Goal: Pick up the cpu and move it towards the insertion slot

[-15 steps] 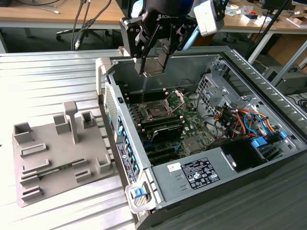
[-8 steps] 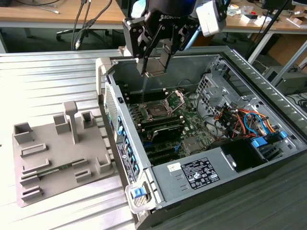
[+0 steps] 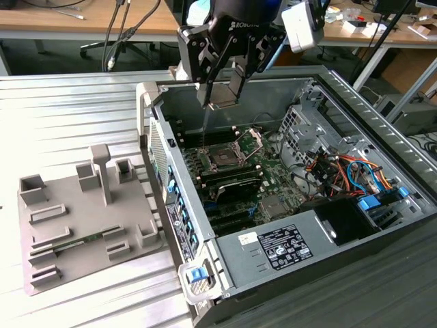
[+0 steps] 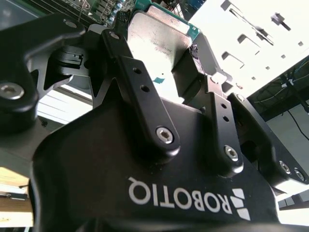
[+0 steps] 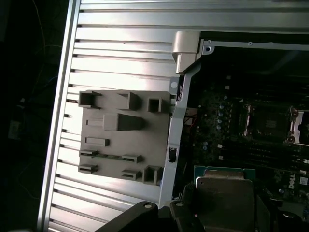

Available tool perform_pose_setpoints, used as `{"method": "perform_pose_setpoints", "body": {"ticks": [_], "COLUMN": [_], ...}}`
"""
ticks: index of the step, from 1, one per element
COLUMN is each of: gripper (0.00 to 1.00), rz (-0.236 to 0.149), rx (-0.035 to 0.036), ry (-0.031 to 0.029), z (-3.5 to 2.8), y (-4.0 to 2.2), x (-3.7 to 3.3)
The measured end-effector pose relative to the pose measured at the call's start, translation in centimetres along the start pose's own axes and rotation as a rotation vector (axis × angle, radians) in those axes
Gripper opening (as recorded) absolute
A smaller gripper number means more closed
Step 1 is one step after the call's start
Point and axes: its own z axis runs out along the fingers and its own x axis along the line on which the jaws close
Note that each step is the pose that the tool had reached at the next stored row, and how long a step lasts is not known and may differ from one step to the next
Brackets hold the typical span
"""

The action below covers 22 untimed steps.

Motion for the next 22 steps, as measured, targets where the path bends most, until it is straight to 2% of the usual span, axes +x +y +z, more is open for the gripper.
{"method": "perform_pose_setpoints", "body": {"ticks": [14, 19, 22], "gripper": [0.55, 0.55, 0.55], "rz": [0.0, 0.0, 0.0], "rx": [0.0, 0.0001, 0.0], "ry": [0.0, 0.0, 0.0], "z": [0.06, 0.19, 0.2], "y": [-0.09, -0.27, -0.28], "x": [-0.57, -1.61, -1.7]}}
